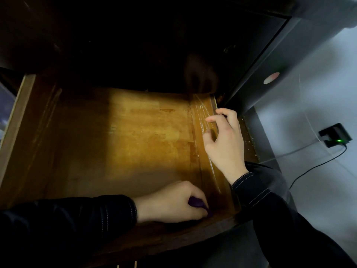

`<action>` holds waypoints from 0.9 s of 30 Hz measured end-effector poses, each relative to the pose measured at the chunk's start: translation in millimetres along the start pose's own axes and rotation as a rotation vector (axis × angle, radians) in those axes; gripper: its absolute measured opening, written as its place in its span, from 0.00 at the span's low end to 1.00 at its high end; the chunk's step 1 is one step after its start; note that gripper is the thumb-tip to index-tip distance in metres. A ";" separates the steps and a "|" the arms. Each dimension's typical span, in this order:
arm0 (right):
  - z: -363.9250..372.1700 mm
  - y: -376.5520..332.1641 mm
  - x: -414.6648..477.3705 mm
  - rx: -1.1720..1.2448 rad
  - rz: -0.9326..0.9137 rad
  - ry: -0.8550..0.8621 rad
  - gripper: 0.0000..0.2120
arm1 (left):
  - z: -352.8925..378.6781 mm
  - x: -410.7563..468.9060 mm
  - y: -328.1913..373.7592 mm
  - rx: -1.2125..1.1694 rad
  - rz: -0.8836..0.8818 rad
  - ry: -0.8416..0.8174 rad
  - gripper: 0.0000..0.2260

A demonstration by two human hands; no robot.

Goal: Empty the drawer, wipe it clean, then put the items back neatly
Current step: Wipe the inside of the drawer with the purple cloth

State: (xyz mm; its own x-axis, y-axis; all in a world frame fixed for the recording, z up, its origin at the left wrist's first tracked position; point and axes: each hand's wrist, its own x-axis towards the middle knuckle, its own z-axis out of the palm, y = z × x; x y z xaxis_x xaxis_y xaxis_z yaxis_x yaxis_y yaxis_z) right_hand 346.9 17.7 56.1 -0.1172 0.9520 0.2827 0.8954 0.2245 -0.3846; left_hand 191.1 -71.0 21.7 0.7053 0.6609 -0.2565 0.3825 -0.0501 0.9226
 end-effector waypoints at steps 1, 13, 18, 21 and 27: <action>-0.2 0.0 0.3 0.001 0.003 -0.003 0.12 | 0.7 0.7 -2.9 0.015 -0.055 -0.016 0.06; 1.3 0.2 0.0 -0.002 0.009 0.001 0.12 | -3.3 3.1 -5.3 0.110 -0.109 -0.121 0.07; 2.8 2.2 0.6 0.011 0.004 0.011 0.11 | -6.3 0.0 4.6 -0.031 0.074 -0.067 0.09; 2.7 2.3 1.0 0.005 0.001 0.008 0.11 | -1.7 7.1 5.4 0.053 -0.039 -0.092 0.09; 2.8 2.8 0.2 0.015 -0.004 0.018 0.11 | -4.4 0.7 17.7 -0.083 0.134 -0.038 0.09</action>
State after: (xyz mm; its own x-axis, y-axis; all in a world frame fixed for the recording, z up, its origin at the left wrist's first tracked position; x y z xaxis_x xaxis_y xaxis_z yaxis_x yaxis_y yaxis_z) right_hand 348.2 19.1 52.6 -0.1128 0.9473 0.2999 0.8882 0.2314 -0.3970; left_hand 195.7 -68.1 39.1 0.7694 0.6234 -0.1389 0.2338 -0.0725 0.9696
